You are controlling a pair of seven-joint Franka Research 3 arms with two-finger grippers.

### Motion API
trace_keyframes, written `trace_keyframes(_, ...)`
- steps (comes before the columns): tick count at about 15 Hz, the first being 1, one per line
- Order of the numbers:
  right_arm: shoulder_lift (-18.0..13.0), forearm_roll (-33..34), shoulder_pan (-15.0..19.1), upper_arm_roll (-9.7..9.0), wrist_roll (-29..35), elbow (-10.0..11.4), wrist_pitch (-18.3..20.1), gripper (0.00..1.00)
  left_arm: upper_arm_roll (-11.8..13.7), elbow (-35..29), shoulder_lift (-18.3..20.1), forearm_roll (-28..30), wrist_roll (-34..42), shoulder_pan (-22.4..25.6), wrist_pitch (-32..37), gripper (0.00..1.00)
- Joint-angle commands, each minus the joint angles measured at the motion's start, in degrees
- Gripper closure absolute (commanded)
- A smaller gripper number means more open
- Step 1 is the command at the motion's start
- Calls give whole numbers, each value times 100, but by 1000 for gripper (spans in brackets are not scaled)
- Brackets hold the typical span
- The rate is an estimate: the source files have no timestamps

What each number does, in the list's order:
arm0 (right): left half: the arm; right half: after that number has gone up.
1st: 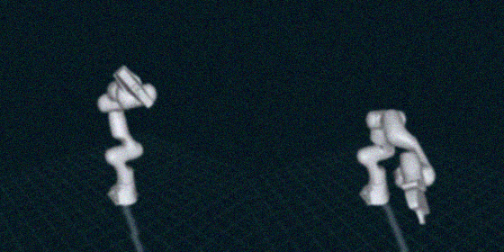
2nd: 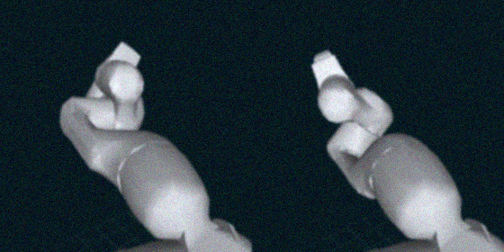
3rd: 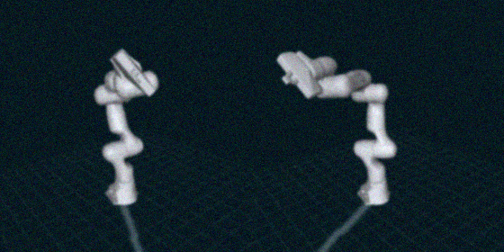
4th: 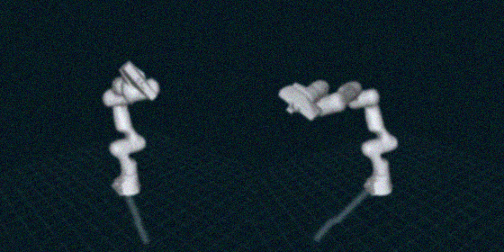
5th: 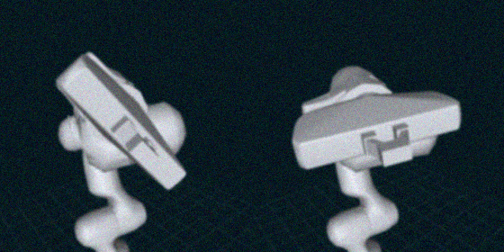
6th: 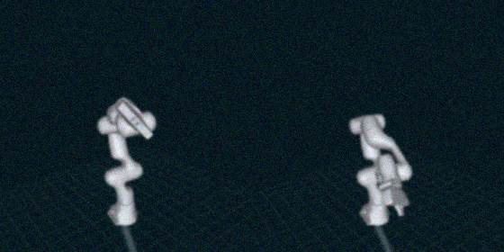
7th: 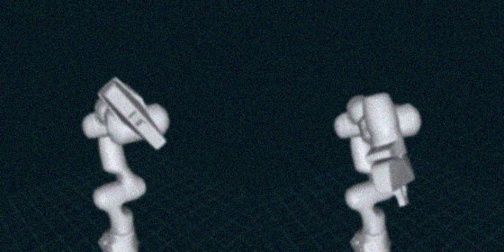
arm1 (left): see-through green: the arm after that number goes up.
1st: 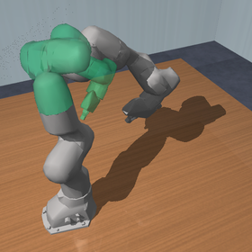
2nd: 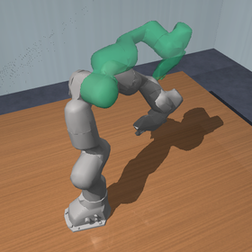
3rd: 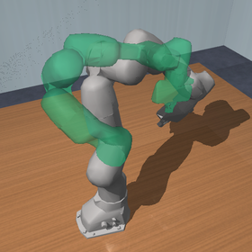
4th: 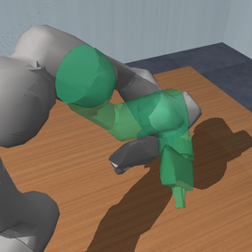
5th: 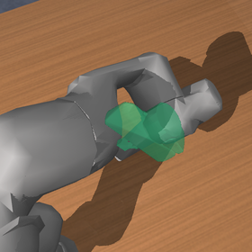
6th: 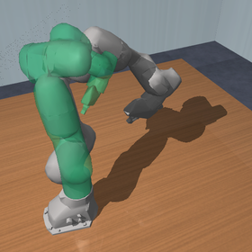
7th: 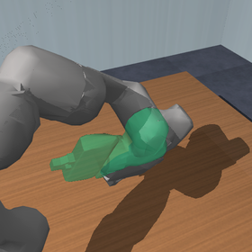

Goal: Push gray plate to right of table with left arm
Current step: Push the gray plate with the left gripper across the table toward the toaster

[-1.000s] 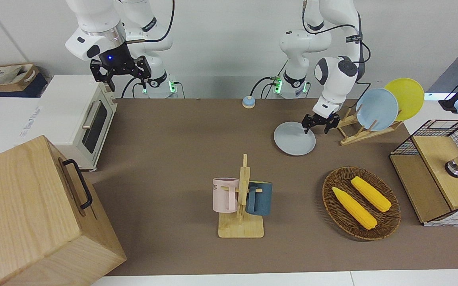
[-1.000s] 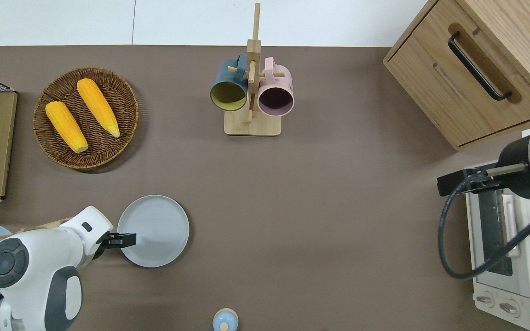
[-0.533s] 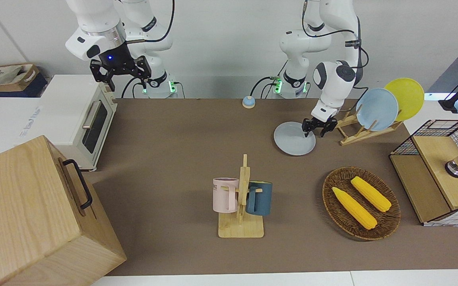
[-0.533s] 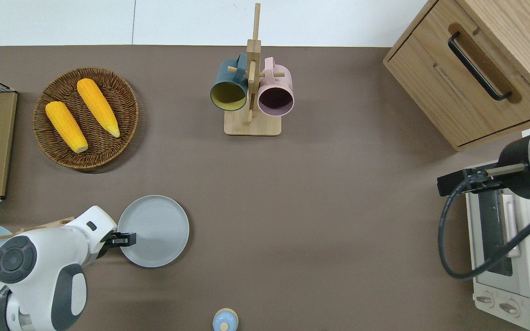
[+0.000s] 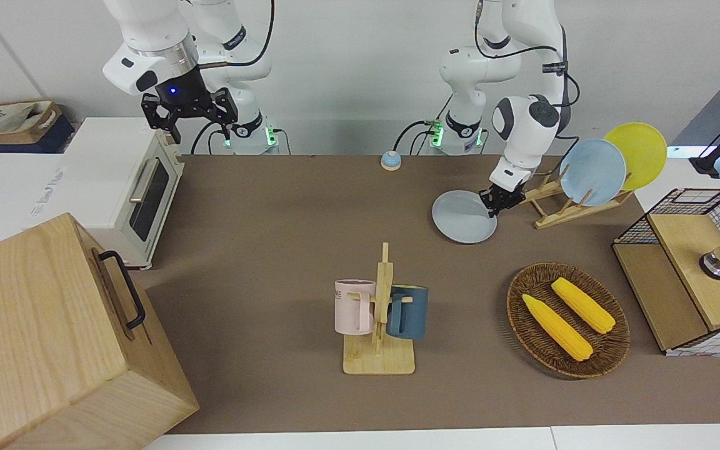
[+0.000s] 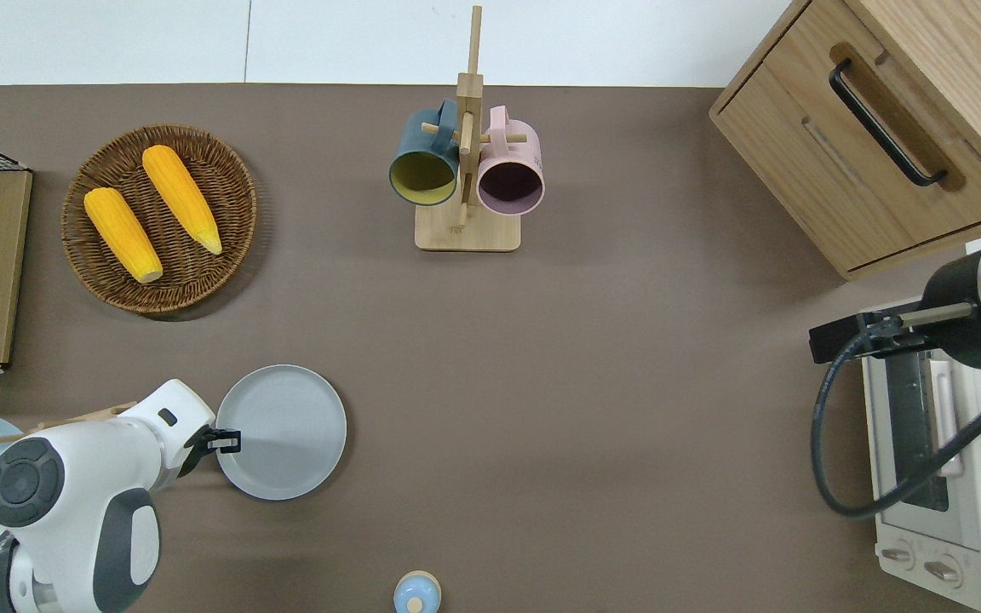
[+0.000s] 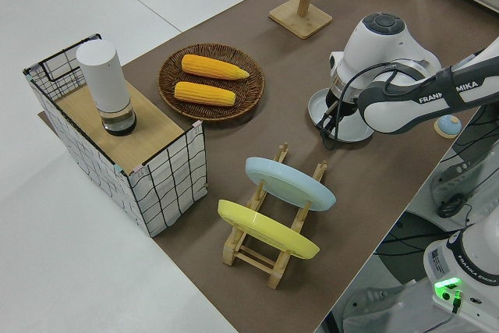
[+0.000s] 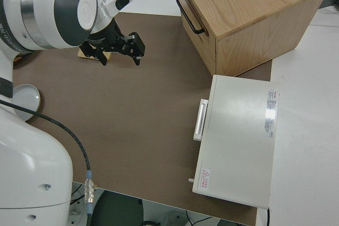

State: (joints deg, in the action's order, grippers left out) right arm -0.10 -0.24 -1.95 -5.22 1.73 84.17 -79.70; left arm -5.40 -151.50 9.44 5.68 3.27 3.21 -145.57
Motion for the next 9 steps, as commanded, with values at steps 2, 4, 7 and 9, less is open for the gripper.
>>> trace_keyframes(2,-43,-46,63,-32,-15,-5,69,17,21,-81,-126,64,-98,-214,-147,1000)
trace_keyframes(4,-43,-46,63,-32,-6,3,69,17,30,-55,-232,248,-343,-547,-182,1000)
trace_keyframes(7,-43,-46,63,-32,-15,3,69,17,4,155,-539,267,-808,-960,-209,1000)
trace_keyframes(9,-43,-46,63,-32,-15,3,69,17,-5,375,-767,267,-1352,-1434,-209,1000)
